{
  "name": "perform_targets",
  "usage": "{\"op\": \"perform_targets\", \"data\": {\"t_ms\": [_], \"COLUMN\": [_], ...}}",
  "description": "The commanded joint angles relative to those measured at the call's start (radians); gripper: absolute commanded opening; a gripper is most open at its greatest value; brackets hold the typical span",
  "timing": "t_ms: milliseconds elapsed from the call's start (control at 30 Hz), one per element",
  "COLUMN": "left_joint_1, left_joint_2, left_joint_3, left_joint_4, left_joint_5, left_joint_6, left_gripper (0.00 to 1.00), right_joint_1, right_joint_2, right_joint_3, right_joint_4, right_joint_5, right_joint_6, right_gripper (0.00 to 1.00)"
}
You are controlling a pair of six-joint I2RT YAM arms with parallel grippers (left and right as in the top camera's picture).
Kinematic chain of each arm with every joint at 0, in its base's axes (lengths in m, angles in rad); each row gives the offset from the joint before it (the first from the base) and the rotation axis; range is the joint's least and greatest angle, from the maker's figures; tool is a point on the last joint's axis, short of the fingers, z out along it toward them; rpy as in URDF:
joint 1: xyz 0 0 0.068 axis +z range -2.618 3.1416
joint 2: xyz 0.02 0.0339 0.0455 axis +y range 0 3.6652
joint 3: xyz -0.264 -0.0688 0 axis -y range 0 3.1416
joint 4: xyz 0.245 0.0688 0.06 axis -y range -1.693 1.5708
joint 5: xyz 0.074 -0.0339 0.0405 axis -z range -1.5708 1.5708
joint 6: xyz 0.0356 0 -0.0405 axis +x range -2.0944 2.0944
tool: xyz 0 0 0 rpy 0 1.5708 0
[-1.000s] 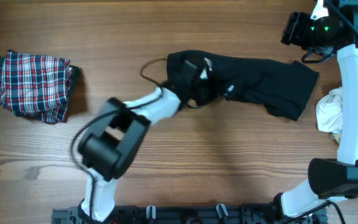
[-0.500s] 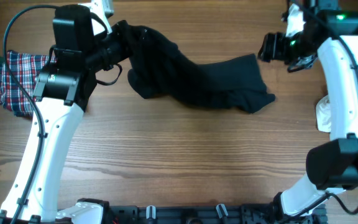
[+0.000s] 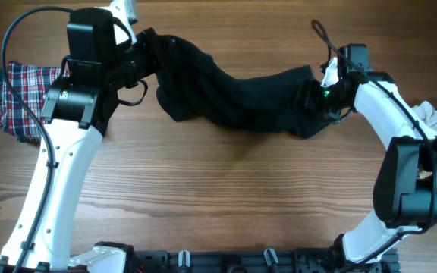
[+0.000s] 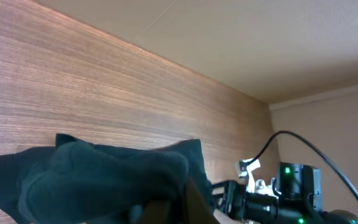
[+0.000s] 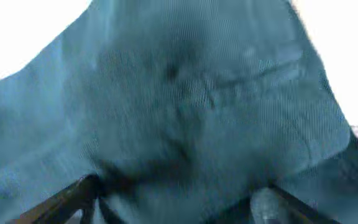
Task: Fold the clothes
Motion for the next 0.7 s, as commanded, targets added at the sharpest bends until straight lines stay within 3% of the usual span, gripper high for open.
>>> {"op": "perform_targets", "data": {"t_ms": [0, 33, 67, 100, 233, 300, 400, 500, 667], "left_joint_1": [0.005, 0.005, 0.005, 0.005, 0.006, 0.008, 0.008, 0.008, 0.008], "left_joint_2": [-0.027, -0.027, -0.027, -0.027, -0.029, -0.044, -0.076, -0.095, -0.11], "left_joint_3": [0.004, 0.004, 0.004, 0.004, 0.005, 0.028, 0.147, 0.259, 0.609], "left_joint_4": [0.001, -0.001, 0.0, 0.0, 0.005, 0.008, -0.003, -0.013, -0.019], "left_joint_5": [-0.011, -0.011, -0.011, -0.011, -0.011, -0.011, -0.034, -0.095, -0.101], "left_joint_6": [0.024, 0.024, 0.024, 0.024, 0.027, 0.032, 0.104, 0.128, 0.185], "left_gripper": [0.04, 0.04, 0.04, 0.04, 0.04, 0.04, 0.04, 0.04, 0.04], "right_joint_1": [-0.003, -0.003, -0.003, -0.003, -0.003, -0.003, -0.003, -0.003, -0.003], "right_joint_2": [0.006, 0.006, 0.006, 0.006, -0.074, -0.186, -0.378, -0.476, -0.624], "right_joint_3": [-0.006, -0.006, -0.006, -0.005, 0.091, 0.221, 0.392, 0.447, 0.502], "right_joint_4": [0.067, 0.073, 0.073, 0.079, 0.032, -0.045, -0.075, -0.062, -0.042], "right_joint_5": [0.044, 0.043, 0.044, 0.044, 0.056, 0.167, 0.362, 0.517, 0.561], "right_joint_6": [0.18, 0.188, 0.186, 0.181, -0.077, -0.171, -0.188, -0.177, -0.177], "right_gripper": [0.53, 0.4, 0.17, 0.05, 0.04, 0.04, 0.04, 0.04, 0.04]}}
